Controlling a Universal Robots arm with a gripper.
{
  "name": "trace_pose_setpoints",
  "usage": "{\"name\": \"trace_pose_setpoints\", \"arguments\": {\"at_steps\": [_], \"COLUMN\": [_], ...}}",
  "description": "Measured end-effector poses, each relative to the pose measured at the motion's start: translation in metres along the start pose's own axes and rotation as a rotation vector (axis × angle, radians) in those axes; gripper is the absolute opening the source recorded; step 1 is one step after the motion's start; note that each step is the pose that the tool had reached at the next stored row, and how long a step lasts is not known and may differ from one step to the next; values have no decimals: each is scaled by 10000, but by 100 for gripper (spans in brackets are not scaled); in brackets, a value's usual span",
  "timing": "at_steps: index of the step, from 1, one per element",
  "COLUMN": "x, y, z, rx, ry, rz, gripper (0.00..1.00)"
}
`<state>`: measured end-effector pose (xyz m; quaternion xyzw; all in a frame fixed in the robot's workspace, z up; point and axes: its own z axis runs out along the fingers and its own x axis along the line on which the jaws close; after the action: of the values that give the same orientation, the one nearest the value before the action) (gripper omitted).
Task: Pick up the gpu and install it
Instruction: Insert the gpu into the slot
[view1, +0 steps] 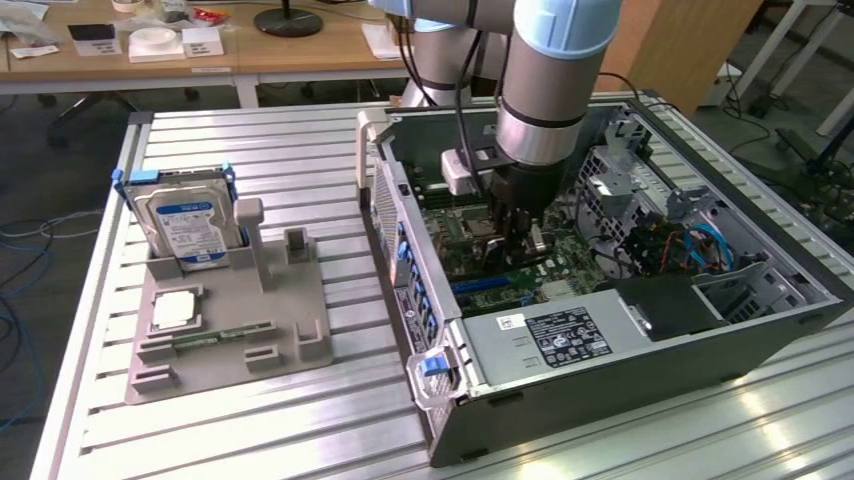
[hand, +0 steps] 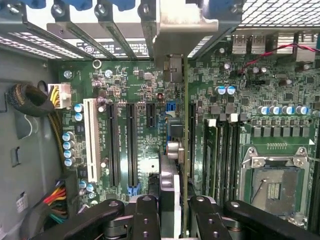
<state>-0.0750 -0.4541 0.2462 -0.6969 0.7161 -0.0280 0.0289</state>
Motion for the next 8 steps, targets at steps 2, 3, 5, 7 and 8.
{"name": "trace_pose_setpoints", "arguments": {"at_steps": [2,3,5,7,8], "x": [1,1,2,3,3], "y": [17,27,42,53,57], "z": [19,32,52,76,94], "rx": [0,-1,-1,0,0], "ry": [0,1,1,1,-1], "rz": [-2,-2,-2,-2,-3], "gripper": [28,28,28,28,28]}}
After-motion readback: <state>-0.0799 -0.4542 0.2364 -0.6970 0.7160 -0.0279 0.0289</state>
